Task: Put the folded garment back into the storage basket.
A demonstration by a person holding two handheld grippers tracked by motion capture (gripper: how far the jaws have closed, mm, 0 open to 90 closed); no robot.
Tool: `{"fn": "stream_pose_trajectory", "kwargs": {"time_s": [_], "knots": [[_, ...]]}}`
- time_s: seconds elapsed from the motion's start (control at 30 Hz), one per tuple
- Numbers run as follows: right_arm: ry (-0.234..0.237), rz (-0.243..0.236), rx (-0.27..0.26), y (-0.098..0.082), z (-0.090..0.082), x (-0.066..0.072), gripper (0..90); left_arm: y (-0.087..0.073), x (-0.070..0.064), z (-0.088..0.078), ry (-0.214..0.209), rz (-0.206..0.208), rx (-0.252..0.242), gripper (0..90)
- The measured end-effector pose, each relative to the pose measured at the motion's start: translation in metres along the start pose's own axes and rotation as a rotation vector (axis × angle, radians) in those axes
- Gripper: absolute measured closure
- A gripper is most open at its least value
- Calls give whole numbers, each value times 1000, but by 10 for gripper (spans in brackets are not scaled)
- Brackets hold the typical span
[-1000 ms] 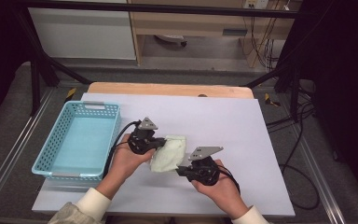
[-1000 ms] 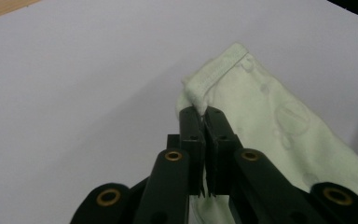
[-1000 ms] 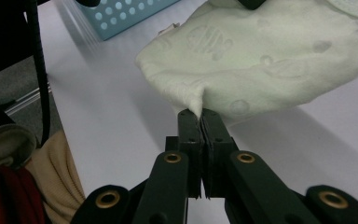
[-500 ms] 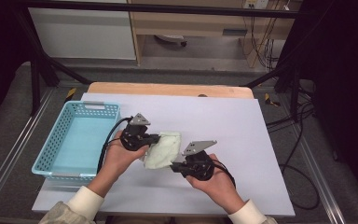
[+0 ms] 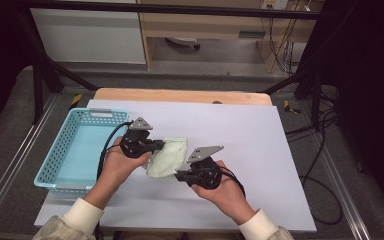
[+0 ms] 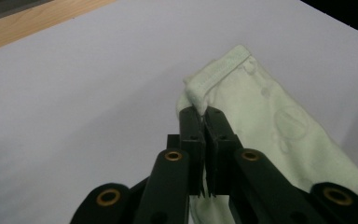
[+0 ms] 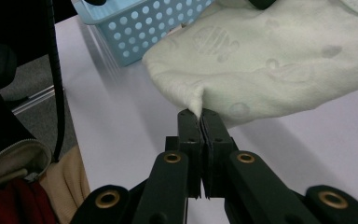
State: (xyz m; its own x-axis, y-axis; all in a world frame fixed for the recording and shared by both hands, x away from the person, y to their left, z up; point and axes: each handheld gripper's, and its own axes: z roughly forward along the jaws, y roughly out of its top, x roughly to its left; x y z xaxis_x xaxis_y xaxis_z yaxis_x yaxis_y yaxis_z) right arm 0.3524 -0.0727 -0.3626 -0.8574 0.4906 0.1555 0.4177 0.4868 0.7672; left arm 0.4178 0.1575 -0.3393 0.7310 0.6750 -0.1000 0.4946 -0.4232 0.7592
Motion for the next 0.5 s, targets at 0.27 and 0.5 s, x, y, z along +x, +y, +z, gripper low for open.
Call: {"fn": "stream_pose_trajectory", "kwargs": {"time_s": [0.27,0.5], "knots": [[4,-20,0,13,4,2,885,1,9,-11,18,-3,-7,873],[8,-39,3,26,10,4,885,2,17,-22,32,-5,-17,873]]}}
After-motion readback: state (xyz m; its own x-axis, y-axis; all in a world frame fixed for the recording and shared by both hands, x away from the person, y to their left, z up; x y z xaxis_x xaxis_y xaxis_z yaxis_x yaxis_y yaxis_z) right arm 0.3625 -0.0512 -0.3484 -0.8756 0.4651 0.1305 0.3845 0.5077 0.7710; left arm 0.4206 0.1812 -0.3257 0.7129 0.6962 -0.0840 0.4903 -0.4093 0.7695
